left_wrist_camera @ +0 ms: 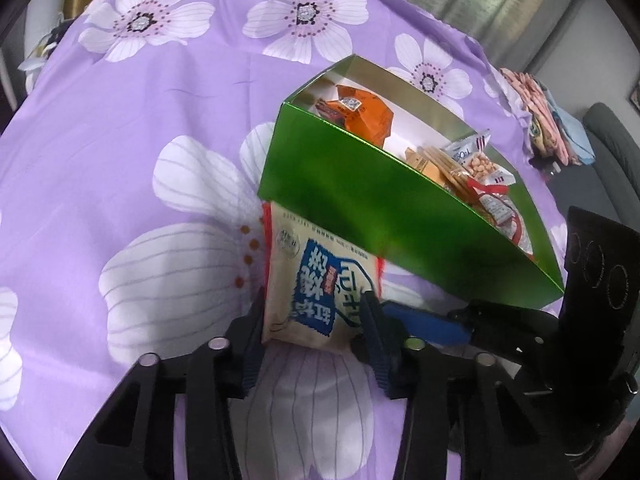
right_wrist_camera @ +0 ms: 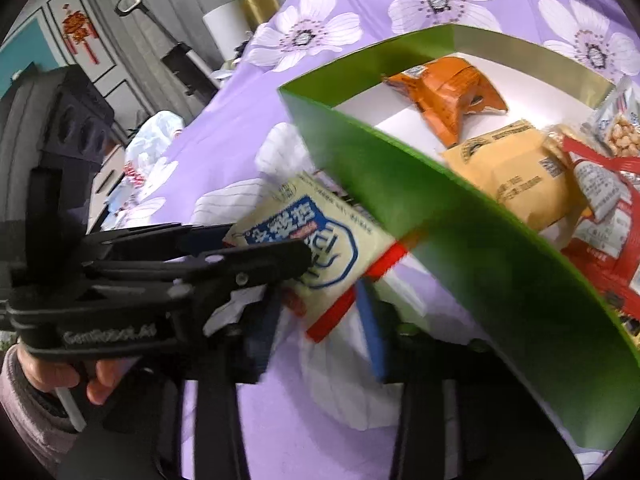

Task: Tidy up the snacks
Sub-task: 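Lower the open left tool onto the white-and-blue biscuit pack, then close the left tool on the biscuit pack and lift it, then carry the biscuit pack over the green box with the left tool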

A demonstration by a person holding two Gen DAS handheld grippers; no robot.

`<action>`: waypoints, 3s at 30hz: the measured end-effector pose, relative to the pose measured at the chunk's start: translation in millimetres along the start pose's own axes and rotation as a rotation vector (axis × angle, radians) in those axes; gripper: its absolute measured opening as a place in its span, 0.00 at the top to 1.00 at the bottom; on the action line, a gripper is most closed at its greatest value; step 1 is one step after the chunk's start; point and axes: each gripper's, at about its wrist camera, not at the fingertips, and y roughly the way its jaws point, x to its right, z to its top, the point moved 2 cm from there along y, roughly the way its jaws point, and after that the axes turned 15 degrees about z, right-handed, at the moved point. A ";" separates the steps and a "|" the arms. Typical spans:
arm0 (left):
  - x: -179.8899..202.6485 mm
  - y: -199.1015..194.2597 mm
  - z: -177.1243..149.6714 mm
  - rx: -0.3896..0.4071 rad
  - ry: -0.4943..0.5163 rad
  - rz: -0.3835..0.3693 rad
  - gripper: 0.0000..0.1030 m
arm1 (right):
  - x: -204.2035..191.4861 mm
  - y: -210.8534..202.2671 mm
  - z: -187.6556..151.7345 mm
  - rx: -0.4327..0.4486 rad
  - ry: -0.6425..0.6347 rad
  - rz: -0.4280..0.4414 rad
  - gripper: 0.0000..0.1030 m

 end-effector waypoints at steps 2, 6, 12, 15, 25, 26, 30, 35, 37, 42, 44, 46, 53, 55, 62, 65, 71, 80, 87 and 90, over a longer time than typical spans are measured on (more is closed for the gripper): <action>1.5 -3.5 -4.0 0.002 0.002 -0.010 0.66 | -3.3 -0.1 -2.8 -0.005 -0.013 0.031 0.86; -5.0 -9.1 -8.1 -0.004 -0.018 -0.003 0.65 | -9.7 1.8 -5.8 -0.046 -0.034 0.035 0.84; -25.7 -14.0 -5.2 0.004 -0.082 0.083 0.39 | -2.5 -8.1 -4.5 -0.002 0.009 0.012 0.40; -29.8 -6.7 2.3 0.010 -0.120 0.067 0.38 | -2.9 -1.7 -1.4 0.004 0.016 0.004 0.38; -13.8 5.3 3.7 0.019 -0.077 0.078 0.69 | -8.5 22.7 12.6 -0.027 -0.029 -0.011 0.56; -13.2 3.7 2.6 0.025 -0.071 0.079 0.69 | -9.8 22.8 12.0 -0.028 -0.033 0.003 0.58; -17.6 -3.9 -2.2 0.026 -0.091 0.059 0.69 | -14.5 19.7 8.9 -0.024 -0.055 0.020 0.63; -20.0 -13.0 -12.9 0.027 -0.119 0.036 0.69 | -17.4 13.7 2.5 -0.023 -0.064 0.059 0.72; -16.5 -19.9 -16.7 0.038 -0.118 0.044 0.69 | -23.5 10.6 -1.7 -0.023 -0.087 0.049 0.72; -4.5 -40.2 -21.2 0.067 -0.103 0.045 0.69 | -33.9 -5.9 -7.6 0.004 -0.116 0.041 0.72; 4.2 -51.1 -21.5 0.085 -0.089 0.050 0.69 | -38.9 -17.0 -9.8 0.018 -0.130 0.035 0.73; 12.2 -59.8 -20.5 0.101 -0.076 0.048 0.69 | -43.1 -28.7 -11.3 0.034 -0.143 0.032 0.73; 50.2 -95.1 -14.0 0.176 -0.014 0.036 0.69 | -53.3 -76.0 -14.6 0.102 -0.179 0.008 0.73; 61.6 -104.2 -11.4 0.198 0.006 0.035 0.69 | -55.7 -89.9 -14.2 0.125 -0.184 0.000 0.73; 102.4 -123.1 2.1 0.246 0.064 0.014 0.69 | -53.1 -137.7 -13.8 0.201 -0.190 -0.038 0.73; 118.6 -125.7 8.3 0.257 0.090 0.005 0.69 | -47.3 -154.3 -13.3 0.229 -0.185 -0.057 0.73; 149.6 -121.9 26.1 0.271 0.132 -0.015 0.69 | -29.3 -179.5 -5.6 0.271 -0.169 -0.093 0.73; 175.7 -88.4 56.4 0.239 0.147 -0.029 0.69 | 14.1 -186.5 15.2 0.257 -0.122 -0.137 0.73; 174.9 -55.9 68.8 0.182 0.123 -0.036 0.69 | 41.1 -173.1 29.5 0.213 -0.088 -0.150 0.73; 170.9 -41.4 69.9 0.153 0.108 -0.041 0.69 | 50.1 -163.3 32.5 0.187 -0.078 -0.164 0.73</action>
